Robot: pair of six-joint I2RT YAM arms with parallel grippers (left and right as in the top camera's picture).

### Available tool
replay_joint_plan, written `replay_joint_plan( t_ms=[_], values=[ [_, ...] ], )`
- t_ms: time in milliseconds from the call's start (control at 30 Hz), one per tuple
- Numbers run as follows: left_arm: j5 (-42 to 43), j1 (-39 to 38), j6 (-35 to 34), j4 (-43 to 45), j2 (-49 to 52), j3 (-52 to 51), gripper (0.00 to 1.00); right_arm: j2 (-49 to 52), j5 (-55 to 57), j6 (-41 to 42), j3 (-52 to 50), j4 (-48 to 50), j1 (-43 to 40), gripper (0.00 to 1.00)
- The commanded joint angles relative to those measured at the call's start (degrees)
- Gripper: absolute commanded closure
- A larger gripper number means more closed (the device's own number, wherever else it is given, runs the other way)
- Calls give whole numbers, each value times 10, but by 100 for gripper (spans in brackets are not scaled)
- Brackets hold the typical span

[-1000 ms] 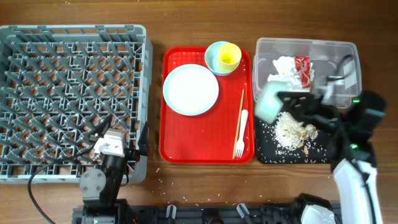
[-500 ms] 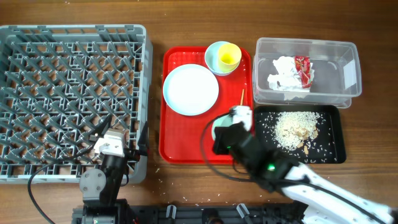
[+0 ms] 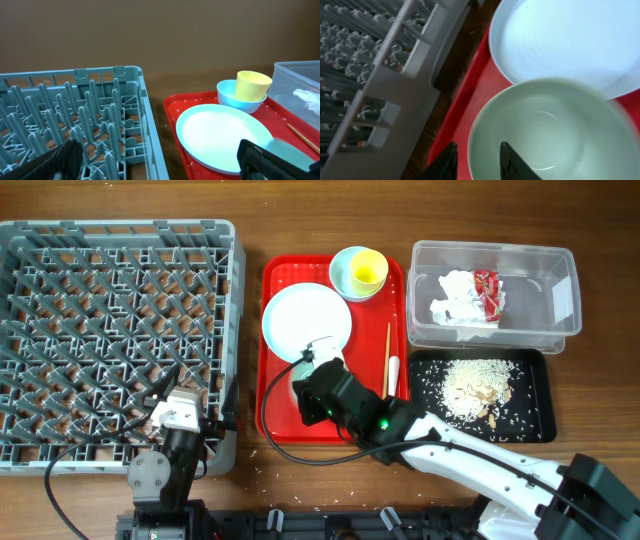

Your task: Sort waste into correct bins and load items into the dishwasher rack

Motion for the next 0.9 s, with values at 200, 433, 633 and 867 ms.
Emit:
replay_joint_plan(
  t_ms=[200,433,633,867],
  values=[
    [-3,-3,-3,-1,-3,-3,0,-65,-26,-13,73,-193,-35,48],
    [-3,-3,-3,-1,-3,-3,0,-219,-24,1,84,-420,-229,22],
    [-3,-3,-3,-1,-3,-3,0,-235,-13,2,84,-475,-310,0],
    [-3,-3,-3,-1,-3,-3,0,-214,-13,3,84,-473,-310,0]
  ],
)
